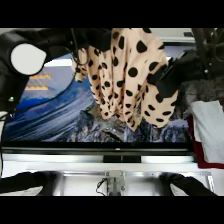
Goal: Fold the shirts.
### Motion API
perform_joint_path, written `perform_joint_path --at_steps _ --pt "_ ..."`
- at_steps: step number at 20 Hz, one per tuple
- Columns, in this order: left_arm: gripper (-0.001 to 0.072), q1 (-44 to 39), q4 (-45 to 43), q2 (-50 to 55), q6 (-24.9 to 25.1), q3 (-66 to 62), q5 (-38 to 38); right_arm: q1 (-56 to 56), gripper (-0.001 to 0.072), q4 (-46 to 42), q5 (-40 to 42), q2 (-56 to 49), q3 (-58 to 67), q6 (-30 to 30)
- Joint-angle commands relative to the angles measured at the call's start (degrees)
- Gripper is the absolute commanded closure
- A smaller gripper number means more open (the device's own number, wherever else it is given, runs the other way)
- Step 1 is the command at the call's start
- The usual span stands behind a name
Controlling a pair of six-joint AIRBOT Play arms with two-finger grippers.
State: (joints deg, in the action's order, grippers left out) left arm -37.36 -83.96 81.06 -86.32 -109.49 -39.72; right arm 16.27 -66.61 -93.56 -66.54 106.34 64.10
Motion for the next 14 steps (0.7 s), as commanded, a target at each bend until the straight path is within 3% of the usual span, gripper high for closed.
perform_joint_path --at_steps 1,5,8,11,14 --pt "0.0659 0.57 0.46 0.07 -0.79 -0.11 1.22 -0.02 0.0667 -0.96 -0.81 0.04 0.07 1.62" --pt "0.0660 -1.20 0.46 -4.57 -0.44 -0.09 -3.17 -0.02 0.0667 -2.80 -0.17 -0.57 -1.31 3.96" --pt "0.0661 -4.72 0.39 -5.88 5.77 -0.04 -16.11 -0.02 0.0668 -2.73 3.26 -1.79 -1.42 4.92" --pt "0.0662 -5.40 -1.27 -5.77 5.49 2.93 -27.89 -0.04 0.0668 -2.43 6.25 -1.79 -1.29 5.29" --pt "0.0660 -5.35 -6.25 -5.57 5.49 4.94 -26.67 -0.02 0.0667 -0.04 5.84 -1.75 -1.31 5.27"
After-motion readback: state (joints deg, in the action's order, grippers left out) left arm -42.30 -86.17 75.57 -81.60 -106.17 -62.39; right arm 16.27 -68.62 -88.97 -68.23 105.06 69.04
